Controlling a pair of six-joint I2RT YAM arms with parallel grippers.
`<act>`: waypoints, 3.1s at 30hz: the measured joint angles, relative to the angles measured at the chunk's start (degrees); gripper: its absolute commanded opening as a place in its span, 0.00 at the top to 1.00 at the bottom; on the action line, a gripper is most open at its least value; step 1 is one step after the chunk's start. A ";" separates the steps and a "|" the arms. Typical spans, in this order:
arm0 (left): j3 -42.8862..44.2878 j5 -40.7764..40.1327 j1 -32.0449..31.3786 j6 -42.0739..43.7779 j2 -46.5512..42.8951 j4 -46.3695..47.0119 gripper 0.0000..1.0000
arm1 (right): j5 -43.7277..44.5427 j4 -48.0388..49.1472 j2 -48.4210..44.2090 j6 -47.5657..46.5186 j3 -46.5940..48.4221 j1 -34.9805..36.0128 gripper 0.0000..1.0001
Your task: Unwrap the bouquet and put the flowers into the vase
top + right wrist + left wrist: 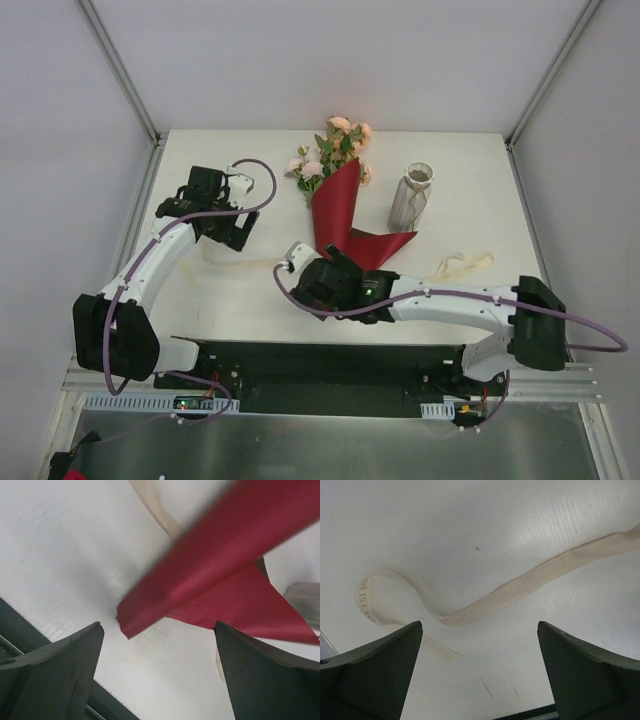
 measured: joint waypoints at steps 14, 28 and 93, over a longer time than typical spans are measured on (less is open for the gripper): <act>-5.29 -0.13 4.04 -0.28 0.72 0.09 0.01 | 4.35 -0.55 17.44 -7.41 3.34 4.90 0.04; -5.81 0.09 4.04 -0.46 -0.07 0.13 0.01 | 13.49 1.36 21.31 -10.25 3.26 4.90 0.03; -6.82 2.58 4.04 -0.83 -3.69 0.13 0.01 | 26.29 6.54 9.66 -4.44 0.22 12.59 0.04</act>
